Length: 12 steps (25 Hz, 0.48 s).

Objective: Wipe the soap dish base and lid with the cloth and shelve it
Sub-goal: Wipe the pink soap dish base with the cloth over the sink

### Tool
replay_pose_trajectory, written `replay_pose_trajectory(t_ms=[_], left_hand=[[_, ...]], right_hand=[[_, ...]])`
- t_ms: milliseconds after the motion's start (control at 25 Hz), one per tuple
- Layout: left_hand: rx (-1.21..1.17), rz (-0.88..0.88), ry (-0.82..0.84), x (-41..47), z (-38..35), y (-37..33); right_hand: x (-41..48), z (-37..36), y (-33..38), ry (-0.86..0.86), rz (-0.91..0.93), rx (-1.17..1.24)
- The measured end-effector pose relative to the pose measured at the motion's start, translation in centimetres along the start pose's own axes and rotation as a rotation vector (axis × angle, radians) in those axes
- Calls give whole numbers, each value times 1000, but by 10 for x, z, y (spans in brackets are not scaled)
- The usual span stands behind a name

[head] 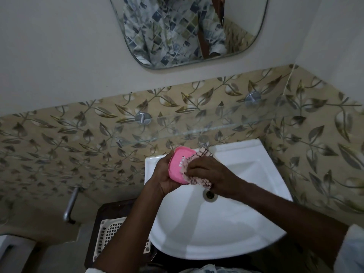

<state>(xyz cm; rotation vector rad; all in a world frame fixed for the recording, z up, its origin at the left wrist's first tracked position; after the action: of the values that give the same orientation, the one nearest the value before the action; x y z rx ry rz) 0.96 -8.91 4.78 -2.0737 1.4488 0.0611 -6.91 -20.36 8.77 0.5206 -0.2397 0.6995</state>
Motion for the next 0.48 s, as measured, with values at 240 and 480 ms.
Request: replay_pose_trajectory(t_ms=[240, 480], left_hand=[[68, 43, -75, -1, -2, 6], [101, -11, -135, -4, 8, 7]], right_hand=[[8, 27, -39, 122, 33, -226], [4, 6, -30, 134, 66, -305]])
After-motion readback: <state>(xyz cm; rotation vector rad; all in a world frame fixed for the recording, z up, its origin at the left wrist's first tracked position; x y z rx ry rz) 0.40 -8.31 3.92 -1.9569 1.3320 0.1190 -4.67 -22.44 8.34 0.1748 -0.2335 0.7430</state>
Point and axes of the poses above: each hand's wrist, its own x-axis towards the middle knuckle, its own z-axis out of the back of the hand, y = z × x, the point moved 5 cm from there along x, towards the middle knuckle, and after that the axes turned 11 degrees about y, right-handed, at the moved point
